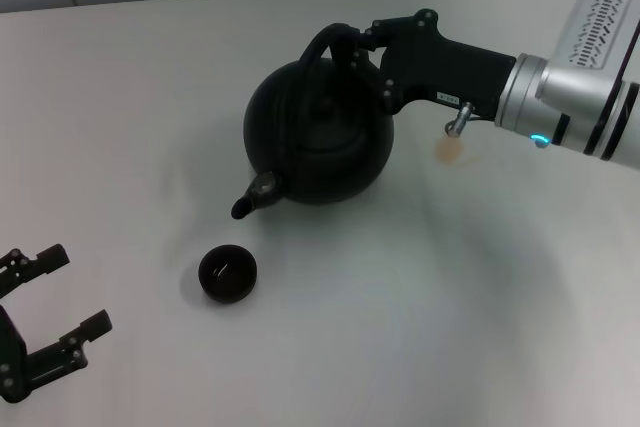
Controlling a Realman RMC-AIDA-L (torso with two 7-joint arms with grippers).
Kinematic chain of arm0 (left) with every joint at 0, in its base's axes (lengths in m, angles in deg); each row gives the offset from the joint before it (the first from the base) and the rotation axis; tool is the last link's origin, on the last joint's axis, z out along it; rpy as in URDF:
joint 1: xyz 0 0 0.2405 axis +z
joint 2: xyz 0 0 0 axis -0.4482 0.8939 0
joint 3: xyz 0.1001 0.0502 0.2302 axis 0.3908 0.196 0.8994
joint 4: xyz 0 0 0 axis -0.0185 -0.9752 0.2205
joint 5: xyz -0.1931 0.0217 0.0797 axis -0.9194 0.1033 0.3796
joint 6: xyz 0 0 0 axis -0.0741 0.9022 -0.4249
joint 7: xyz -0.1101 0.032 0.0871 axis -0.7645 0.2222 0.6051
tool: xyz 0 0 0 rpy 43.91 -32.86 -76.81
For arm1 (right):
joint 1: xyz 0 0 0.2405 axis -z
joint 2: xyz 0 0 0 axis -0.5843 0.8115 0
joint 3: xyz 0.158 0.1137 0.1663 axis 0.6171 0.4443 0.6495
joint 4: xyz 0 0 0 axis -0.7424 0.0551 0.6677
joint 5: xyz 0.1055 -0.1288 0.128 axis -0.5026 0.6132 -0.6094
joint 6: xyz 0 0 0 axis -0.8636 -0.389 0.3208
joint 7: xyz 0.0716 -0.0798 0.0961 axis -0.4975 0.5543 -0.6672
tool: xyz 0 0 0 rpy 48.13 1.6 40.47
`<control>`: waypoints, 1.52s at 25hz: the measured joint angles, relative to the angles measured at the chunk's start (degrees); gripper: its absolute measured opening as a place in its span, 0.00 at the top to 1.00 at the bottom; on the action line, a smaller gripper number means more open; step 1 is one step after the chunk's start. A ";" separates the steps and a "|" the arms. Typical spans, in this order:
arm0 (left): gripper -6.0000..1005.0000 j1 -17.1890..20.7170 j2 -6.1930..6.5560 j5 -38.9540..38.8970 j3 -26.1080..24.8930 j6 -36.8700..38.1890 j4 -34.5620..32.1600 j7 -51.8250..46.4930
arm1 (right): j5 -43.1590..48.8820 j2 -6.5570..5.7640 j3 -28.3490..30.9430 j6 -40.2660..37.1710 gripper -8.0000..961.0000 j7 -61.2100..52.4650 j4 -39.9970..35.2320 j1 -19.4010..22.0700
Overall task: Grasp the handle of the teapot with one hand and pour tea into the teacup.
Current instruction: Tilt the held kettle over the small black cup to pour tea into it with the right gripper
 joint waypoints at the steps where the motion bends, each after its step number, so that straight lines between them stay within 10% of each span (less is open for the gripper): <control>1: 0.19 0.00 0.00 0.00 0.00 0.00 0.00 0.00 | 0.00 0.00 -0.06 0.04 0.90 0.62 -0.02 -0.21; 38: 0.19 -0.22 -1.07 -0.11 -1.21 -0.29 0.00 -0.31 | 0.27 0.20 -2.27 0.13 0.90 16.65 2.83 -3.43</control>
